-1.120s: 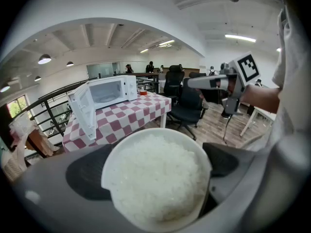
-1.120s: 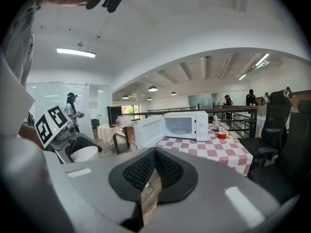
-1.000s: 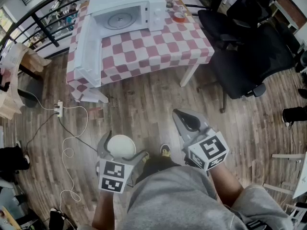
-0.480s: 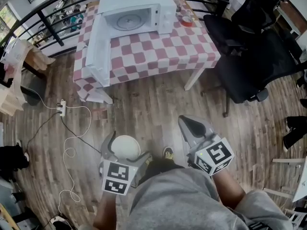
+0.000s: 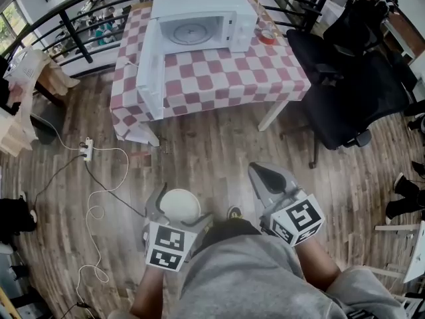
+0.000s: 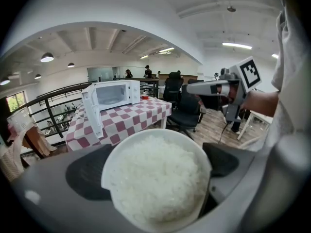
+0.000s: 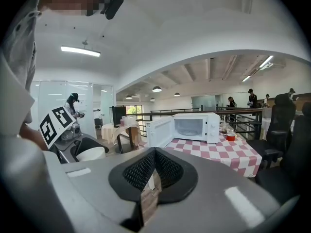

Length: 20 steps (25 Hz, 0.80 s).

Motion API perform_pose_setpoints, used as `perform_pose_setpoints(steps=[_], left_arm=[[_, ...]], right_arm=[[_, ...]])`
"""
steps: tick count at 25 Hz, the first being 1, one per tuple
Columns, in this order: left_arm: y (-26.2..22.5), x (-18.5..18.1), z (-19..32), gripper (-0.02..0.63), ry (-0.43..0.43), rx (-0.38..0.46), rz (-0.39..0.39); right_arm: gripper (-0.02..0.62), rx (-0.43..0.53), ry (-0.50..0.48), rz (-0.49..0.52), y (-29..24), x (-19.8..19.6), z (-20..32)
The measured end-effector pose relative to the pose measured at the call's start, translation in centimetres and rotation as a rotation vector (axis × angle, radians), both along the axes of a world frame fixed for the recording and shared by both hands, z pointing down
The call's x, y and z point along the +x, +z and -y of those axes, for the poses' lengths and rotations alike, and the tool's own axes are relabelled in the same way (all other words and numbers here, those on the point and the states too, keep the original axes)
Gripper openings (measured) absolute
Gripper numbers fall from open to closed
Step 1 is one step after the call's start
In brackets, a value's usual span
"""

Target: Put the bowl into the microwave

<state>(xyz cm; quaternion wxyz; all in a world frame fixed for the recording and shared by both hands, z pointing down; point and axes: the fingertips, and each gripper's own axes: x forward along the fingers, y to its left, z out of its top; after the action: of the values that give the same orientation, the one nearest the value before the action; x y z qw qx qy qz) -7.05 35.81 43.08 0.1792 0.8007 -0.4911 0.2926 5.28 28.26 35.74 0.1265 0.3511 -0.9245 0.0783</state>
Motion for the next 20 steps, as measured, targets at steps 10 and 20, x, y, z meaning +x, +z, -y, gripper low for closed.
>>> perform_pose_setpoints(steps=[10,20], left_arm=[[-0.5,-0.5,0.2,0.581,0.013,0.029,-0.008],[-1.4,-1.2,3.1,0.581,0.000,0.055,0.003]], right_arm=[[-0.002,-0.008,0.007,-0.001,0.3,-0.6,-0.7],[-0.002,-0.009,0.000,0.017,0.7,-1.0,2.0]])
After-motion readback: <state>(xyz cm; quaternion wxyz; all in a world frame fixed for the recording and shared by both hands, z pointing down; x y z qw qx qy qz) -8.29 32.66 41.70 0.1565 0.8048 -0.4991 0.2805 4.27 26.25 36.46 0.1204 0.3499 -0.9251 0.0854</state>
